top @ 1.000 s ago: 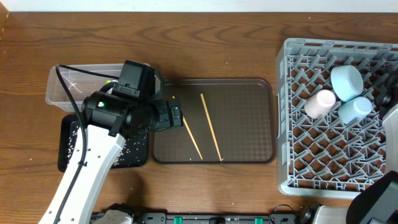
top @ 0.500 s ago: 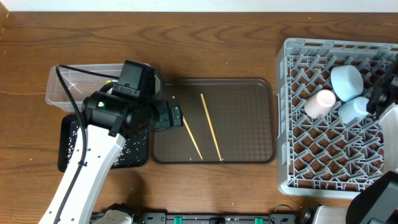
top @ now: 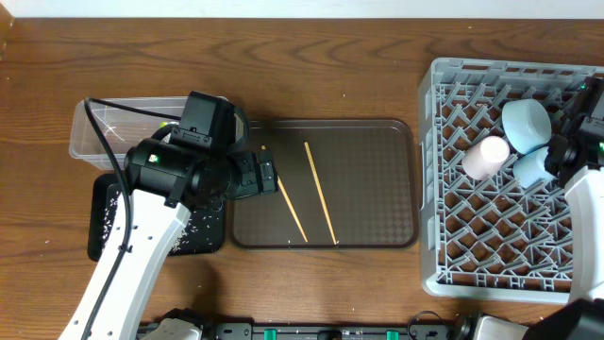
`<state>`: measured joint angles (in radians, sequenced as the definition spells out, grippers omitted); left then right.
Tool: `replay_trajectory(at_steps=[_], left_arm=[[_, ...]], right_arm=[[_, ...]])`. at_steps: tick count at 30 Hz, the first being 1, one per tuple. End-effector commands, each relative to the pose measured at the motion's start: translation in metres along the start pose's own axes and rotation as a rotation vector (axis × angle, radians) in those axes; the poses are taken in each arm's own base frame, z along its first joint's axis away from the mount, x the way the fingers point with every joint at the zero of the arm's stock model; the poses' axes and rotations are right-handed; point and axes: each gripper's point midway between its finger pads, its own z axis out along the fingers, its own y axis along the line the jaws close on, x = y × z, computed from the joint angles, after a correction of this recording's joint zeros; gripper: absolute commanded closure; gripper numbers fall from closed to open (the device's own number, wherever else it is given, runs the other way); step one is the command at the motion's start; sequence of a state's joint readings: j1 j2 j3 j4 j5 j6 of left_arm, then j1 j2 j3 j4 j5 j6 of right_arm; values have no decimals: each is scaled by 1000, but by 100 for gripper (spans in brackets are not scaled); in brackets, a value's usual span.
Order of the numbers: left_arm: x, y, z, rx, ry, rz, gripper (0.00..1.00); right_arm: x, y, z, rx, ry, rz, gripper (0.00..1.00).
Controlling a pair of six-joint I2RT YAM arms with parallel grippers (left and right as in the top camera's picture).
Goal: Sort waste into correct bins and load items into the dishwasher rack
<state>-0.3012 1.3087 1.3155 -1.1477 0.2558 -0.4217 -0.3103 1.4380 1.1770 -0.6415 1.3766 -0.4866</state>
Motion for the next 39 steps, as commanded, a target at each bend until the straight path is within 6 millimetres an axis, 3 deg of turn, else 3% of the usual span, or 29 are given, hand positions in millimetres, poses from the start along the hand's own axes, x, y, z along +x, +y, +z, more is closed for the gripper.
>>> replay_trajectory(at_steps=[1, 5, 8, 11, 13, 15, 19, 22, 25, 27, 34, 39], left_arm=[[-5, -1, -7, 5, -25, 2, 2], [-5, -1, -7, 4, -25, 2, 2], [-5, -1, -7, 5, -25, 2, 2], [-5, -1, -7, 5, -25, 2, 2], [-5, -1, -7, 5, -25, 2, 2], [-5, -1, -7, 5, -25, 2, 2], [-5, -1, -7, 4, -25, 2, 2], [-5, -1, -7, 4, -25, 2, 2], [-5, -1, -7, 4, -25, 2, 2], [-5, -1, -7, 4, -25, 2, 2], [-5, -1, -7, 4, -25, 2, 2], [-5, -1, -7, 5, -25, 2, 2]], right_arm=[[4, -7, -9, -35, -37, 31, 87], [11, 17, -17, -192, -79, 6, 80], [14, 34, -24, -313, -101, 9, 79], [16, 35, -26, -345, -104, 64, 99], [16, 33, -28, -363, -112, 96, 99], [12, 44, -37, -462, -149, 111, 99], [2, 67, -64, -701, -230, 168, 87], [-1, 69, -85, -849, -265, 283, 70], [6, 69, -108, -1004, -275, 363, 49], [15, 70, -123, -1089, -281, 359, 43], [64, 83, -119, -1130, -79, 301, 42], [75, 103, -104, -1144, 85, 283, 48]])
